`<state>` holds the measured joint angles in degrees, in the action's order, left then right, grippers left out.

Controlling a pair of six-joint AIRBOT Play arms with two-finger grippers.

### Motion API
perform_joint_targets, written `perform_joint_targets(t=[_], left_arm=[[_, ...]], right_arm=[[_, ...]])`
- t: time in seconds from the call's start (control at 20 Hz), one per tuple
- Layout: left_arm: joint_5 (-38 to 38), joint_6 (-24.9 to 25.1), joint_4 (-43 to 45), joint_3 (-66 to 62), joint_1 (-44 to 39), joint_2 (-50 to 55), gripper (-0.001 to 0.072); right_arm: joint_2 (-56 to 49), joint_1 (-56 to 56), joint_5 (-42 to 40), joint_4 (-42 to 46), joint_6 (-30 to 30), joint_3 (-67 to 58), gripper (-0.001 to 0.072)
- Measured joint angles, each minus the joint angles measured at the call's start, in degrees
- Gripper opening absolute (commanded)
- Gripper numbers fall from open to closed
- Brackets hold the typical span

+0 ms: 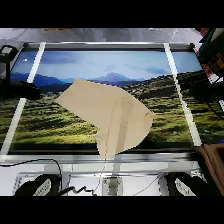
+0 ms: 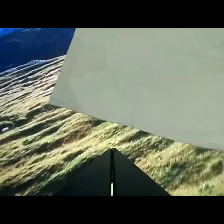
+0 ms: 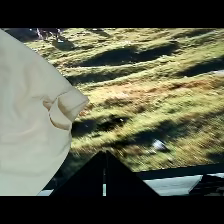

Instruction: Fold the clothes and pants, and hang the long-sleeved shirts on hangers.

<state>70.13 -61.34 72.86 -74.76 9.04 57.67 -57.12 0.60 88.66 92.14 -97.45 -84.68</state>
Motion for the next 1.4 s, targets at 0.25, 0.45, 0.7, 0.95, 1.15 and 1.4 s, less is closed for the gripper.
perform_joint_targets(t=[0.25, 0.45, 0.7, 0.95, 1.15, 1.4], left_arm=[[0.02, 0.02, 0.0, 0.0, 0.0, 0.0, 0.0011], [0.02, 0.02, 0.0, 0.0, 0.0, 0.0, 0.0011], [0.02, 0.0, 0.0, 0.0, 0.0, 0.0, 0.0011], [0.02, 0.0, -0.02, 0.0, 0.0, 0.0, 0.0011], [0.02, 0.02, -0.02, 0.0, 0.0, 0.0, 0.0011], [0.02, 0.0, 0.0, 0.0, 0.0, 0.0, 0.0011]], right_arm=[[0.0, 0.0, 0.0, 0.02, 0.0, 0.0, 0.0015], [0.0, 0.0, 0.0, 0.02, 0.02, 0.0, 0.0015], [0.0, 0.0, -1.51, 0.0, 0.02, 0.0, 0.0016], [-0.07, 0.0, -5.2, -1.05, 1.68, 0.13, 0.0015], [1.36, 0.0, -4.28, -7.69, 8.09, 6.1, 0.0015], [8.55, 0.0, -6.27, -22.75, 13.42, 27.23, 0.0015]])
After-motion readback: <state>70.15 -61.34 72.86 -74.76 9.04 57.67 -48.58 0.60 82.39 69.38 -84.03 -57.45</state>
